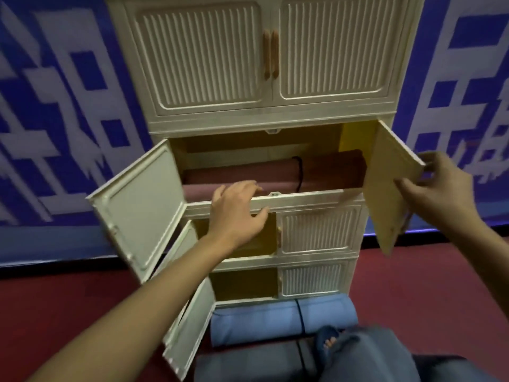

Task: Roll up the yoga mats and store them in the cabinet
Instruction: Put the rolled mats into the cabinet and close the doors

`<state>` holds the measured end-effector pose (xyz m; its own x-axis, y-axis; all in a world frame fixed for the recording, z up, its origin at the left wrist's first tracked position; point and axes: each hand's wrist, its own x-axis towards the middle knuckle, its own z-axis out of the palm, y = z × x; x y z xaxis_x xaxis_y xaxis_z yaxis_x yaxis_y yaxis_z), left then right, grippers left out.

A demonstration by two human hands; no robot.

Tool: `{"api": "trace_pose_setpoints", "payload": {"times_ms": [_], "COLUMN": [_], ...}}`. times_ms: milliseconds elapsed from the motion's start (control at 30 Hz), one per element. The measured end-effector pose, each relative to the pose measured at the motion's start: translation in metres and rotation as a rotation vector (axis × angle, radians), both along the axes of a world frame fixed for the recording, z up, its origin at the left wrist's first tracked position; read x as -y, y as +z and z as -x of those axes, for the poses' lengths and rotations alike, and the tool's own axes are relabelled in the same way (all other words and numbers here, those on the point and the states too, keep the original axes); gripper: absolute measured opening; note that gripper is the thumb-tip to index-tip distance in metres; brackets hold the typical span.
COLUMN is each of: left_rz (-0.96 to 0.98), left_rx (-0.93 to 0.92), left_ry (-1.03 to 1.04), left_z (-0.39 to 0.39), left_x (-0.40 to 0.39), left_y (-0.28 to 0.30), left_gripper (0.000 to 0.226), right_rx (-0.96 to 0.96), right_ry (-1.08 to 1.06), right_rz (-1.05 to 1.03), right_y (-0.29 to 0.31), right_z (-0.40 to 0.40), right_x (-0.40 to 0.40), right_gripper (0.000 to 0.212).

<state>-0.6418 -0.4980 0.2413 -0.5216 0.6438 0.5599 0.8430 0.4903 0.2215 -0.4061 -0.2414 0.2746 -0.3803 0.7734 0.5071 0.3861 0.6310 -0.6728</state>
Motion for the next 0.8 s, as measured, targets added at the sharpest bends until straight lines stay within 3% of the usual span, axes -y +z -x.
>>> {"api": "trace_pose_setpoints", "payload": {"times_ms": [100, 200, 233, 300, 367, 467, 600, 700, 800], "left_rz": [-0.179, -0.334, -0.435, -0.671, -0.707, -0.541, -0.665, -0.729, -0.620], "left_rx": [-0.157, -0.299, -0.263, -0.018, 0.280, 0.451, 0.574, 0.592, 0.563], "left_ry": [0.062, 0.128, 0.188, 0.342, 0.404, 0.269, 0.045, -0.105, -0.214], "left_z": [-0.009, 0.005, 0.018, 0.051, 0.077, 0.083, 0.070, 0.065, 0.083], "left_x": [0.059, 0.127, 0.150, 0.189, 0.207, 0.195, 0.144, 0.108, 0.079], "left_y": [0.022, 0.042, 0.044, 0.038, 0.020, -0.014, -0.032, -0.040, -0.054], "left_gripper": [0.042, 0.042, 0.040, 0.039, 0.044, 0.037, 0.020, 0.033, 0.063], "right_rx": [-0.062, -0.119, -0.129, -0.171, -0.226, -0.306, -0.365, -0.307, -0.269], "right_ry": [0.069, 0.169, 0.190, 0.235, 0.301, 0.384, 0.405, 0.414, 0.440], "right_rz": [-0.071, 0.011, 0.026, 0.057, 0.105, 0.197, 0.264, 0.248, 0.215], "right_y": [-0.016, -0.024, -0.025, -0.030, -0.036, -0.044, -0.059, -0.072, -0.075], "right_z": [0.010, 0.017, 0.018, 0.022, 0.026, 0.036, 0.053, 0.069, 0.089], "right_x": [0.011, 0.013, 0.013, 0.013, 0.015, 0.018, 0.010, 0.001, -0.006], "right_gripper": [0.054, 0.057, 0.059, 0.062, 0.062, 0.070, 0.085, 0.091, 0.098]}}
